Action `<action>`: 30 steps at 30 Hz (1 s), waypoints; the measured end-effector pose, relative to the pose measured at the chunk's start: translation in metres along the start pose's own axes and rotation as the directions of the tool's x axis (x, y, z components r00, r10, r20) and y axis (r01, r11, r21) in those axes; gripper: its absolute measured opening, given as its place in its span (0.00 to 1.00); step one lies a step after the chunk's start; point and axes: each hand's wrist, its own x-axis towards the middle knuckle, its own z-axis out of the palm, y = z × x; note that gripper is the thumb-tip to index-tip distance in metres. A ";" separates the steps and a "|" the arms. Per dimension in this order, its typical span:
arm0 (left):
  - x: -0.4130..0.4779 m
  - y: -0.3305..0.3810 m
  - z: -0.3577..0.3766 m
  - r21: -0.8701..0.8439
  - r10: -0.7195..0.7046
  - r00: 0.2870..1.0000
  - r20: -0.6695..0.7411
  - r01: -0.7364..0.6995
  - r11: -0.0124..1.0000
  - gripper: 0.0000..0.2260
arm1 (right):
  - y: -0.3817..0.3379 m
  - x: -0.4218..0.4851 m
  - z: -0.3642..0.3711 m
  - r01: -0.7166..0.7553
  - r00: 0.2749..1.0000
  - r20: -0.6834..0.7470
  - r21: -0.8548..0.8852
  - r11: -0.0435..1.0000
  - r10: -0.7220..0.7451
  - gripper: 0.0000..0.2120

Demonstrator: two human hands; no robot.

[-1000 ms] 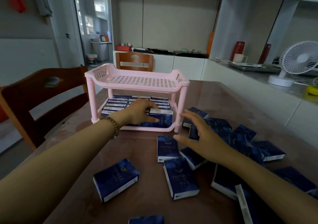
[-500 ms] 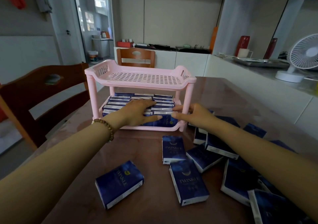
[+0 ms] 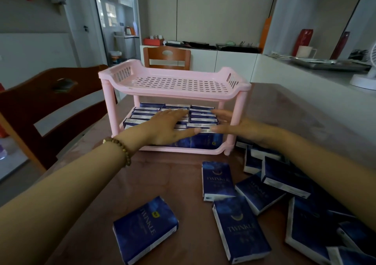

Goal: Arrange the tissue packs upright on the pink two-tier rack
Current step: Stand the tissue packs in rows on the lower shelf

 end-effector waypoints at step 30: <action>0.035 -0.030 -0.008 0.183 -0.283 0.958 0.053 0.270 0.945 0.39 | 0.004 0.002 -0.002 -0.090 0.993 0.082 0.022 0.996 0.088 0.42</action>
